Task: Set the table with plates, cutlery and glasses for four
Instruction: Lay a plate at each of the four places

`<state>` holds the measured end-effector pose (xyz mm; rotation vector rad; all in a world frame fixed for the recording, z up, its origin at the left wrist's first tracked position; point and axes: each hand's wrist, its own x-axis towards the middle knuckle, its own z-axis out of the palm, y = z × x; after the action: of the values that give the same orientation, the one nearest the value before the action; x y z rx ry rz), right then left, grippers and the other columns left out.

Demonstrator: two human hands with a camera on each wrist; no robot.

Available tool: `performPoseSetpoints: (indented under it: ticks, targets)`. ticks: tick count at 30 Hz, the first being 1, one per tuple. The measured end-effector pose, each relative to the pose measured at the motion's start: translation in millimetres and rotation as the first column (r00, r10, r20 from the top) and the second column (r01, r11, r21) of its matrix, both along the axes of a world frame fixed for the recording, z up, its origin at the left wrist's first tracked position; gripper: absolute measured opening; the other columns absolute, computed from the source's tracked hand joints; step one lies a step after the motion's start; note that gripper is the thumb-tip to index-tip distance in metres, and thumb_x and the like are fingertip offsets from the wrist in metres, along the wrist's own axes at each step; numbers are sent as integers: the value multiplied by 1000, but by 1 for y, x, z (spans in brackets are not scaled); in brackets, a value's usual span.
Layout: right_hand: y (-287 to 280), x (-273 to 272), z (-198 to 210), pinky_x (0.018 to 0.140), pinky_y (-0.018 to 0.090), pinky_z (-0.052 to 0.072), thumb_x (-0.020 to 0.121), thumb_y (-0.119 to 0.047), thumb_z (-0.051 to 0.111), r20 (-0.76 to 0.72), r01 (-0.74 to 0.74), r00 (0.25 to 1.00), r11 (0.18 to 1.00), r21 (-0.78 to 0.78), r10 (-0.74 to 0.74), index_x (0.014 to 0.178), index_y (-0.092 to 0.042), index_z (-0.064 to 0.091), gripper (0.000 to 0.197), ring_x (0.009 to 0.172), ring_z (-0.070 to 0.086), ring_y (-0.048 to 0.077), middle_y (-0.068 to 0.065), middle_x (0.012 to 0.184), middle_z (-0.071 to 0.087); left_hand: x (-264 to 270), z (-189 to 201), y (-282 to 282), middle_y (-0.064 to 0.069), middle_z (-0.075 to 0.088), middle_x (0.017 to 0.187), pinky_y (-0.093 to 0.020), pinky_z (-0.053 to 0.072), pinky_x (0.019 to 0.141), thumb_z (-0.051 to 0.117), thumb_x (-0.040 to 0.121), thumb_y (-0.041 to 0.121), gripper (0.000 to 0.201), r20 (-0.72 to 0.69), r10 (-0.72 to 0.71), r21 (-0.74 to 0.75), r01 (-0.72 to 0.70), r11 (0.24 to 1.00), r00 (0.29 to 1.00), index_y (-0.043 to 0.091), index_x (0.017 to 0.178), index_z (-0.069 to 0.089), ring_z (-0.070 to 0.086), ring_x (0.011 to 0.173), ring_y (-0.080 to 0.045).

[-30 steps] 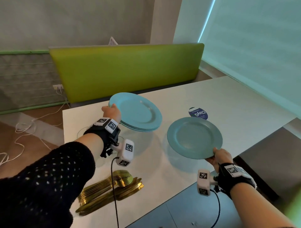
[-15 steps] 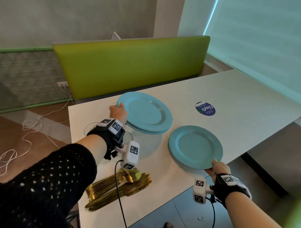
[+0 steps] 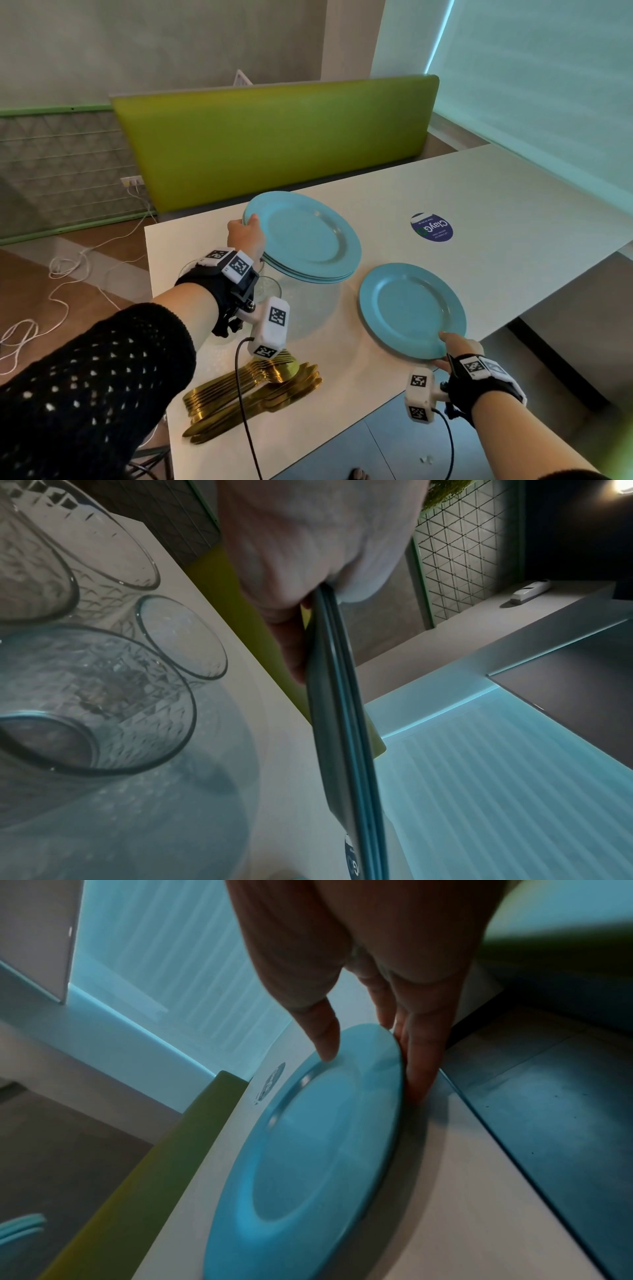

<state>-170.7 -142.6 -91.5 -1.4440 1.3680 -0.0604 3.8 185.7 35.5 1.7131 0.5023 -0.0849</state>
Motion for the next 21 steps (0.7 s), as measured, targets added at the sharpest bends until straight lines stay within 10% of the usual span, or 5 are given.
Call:
performPoseSetpoints:
  ticks: [11, 17, 21]
  targets:
    - [17, 10, 50, 83, 35, 48, 77, -23, 60, -272, -210, 951, 952, -224, 146, 119, -4, 53, 47, 102, 60, 35, 21, 117, 60, -3, 1, -6, -17, 60, 121, -37, 48, 91, 38, 96, 35, 48, 23, -112, -9, 112, 994, 993, 1, 128, 47, 60, 109, -34]
    - [23, 36, 92, 74, 37, 47, 90, -18, 55, -101, -322, 946, 914, -247, 307, 121, 4, 55, 38, 104, 60, 35, 22, 113, 61, -7, 5, -22, -15, 64, 114, -49, 50, 94, 40, 85, 44, 54, 28, -157, -86, 159, 984, 987, 7, 123, 50, 63, 102, -35]
    - [37, 48, 118, 45, 27, 48, 94, -19, 52, 177, -281, 938, 953, -113, 297, 82, -7, 53, 18, 59, 49, 20, 8, 73, 47, -2, 0, -41, -16, 65, 109, -50, 51, 93, 39, 73, 51, 65, 55, -196, -122, 201, 972, 979, 7, 118, 52, 64, 99, -35]
